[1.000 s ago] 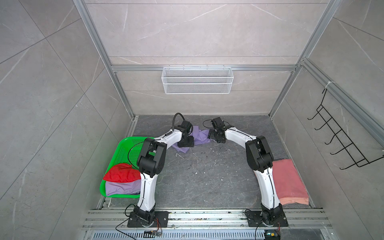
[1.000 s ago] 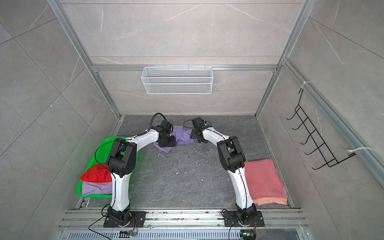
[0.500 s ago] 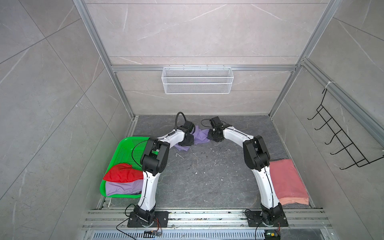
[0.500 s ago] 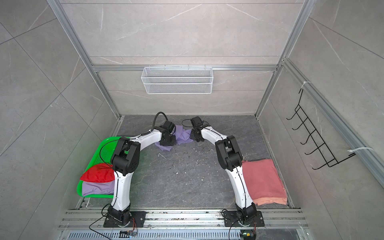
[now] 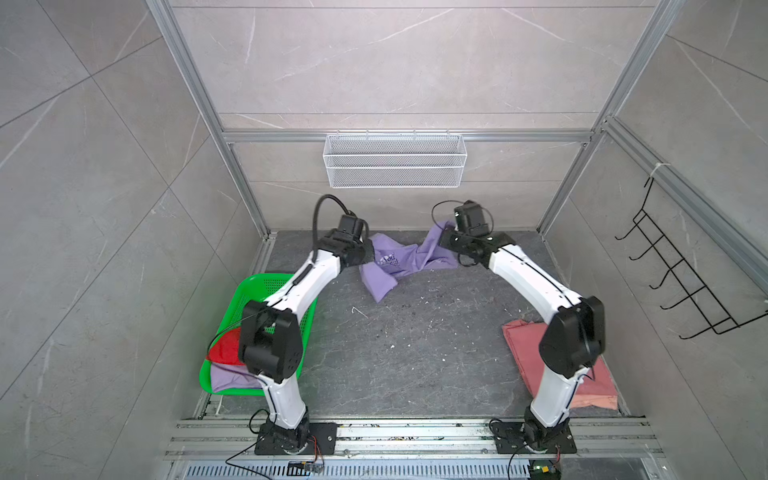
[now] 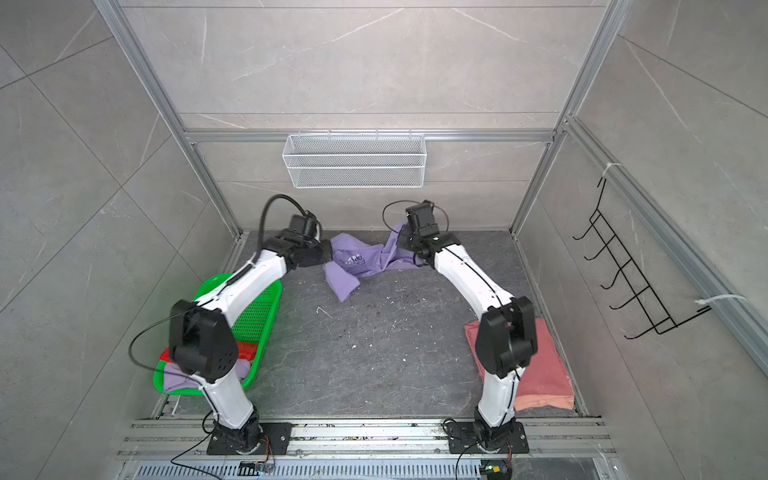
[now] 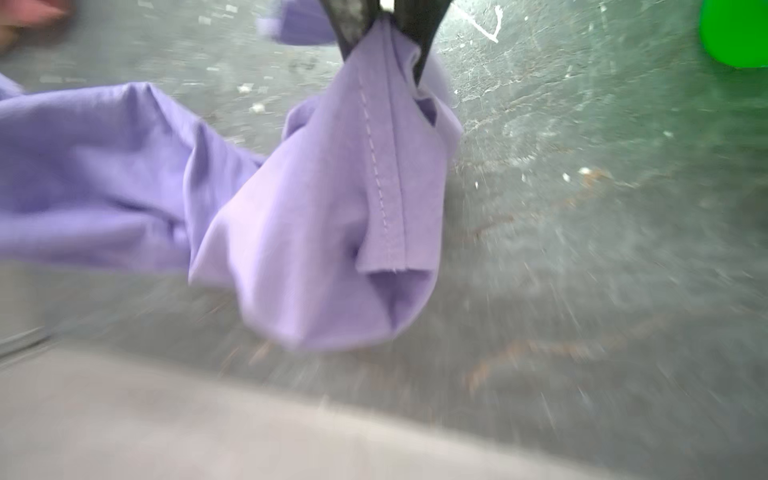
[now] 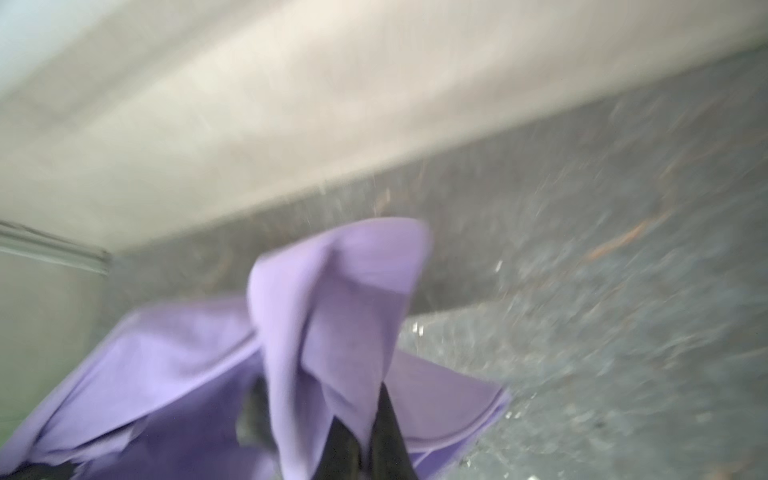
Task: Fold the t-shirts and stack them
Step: 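Lift and pull the t-shirt apart with both grippers, then lay it down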
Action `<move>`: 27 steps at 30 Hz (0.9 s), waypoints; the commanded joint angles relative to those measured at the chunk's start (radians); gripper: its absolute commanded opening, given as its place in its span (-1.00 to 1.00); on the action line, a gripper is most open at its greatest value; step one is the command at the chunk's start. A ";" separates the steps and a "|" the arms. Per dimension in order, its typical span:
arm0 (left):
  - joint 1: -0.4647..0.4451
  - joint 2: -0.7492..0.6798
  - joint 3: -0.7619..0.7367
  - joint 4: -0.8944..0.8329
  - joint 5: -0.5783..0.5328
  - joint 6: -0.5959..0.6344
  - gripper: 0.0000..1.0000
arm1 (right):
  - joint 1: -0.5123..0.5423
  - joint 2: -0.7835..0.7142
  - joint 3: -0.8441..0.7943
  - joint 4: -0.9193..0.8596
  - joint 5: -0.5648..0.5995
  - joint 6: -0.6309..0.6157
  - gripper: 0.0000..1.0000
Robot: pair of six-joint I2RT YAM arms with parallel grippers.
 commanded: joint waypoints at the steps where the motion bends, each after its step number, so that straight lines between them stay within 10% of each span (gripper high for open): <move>1: 0.102 -0.138 -0.037 0.051 0.143 -0.062 -1.00 | -0.011 -0.113 -0.034 -0.017 0.101 -0.095 -0.89; 20: 0.218 -0.436 -0.181 -0.094 0.529 -0.224 -1.00 | -0.011 -0.588 -0.187 -0.267 0.354 -0.031 -0.89; 27: 0.209 -0.334 -0.385 0.112 0.571 -0.447 -1.00 | -0.014 -0.417 -0.240 -0.231 0.251 0.053 -0.83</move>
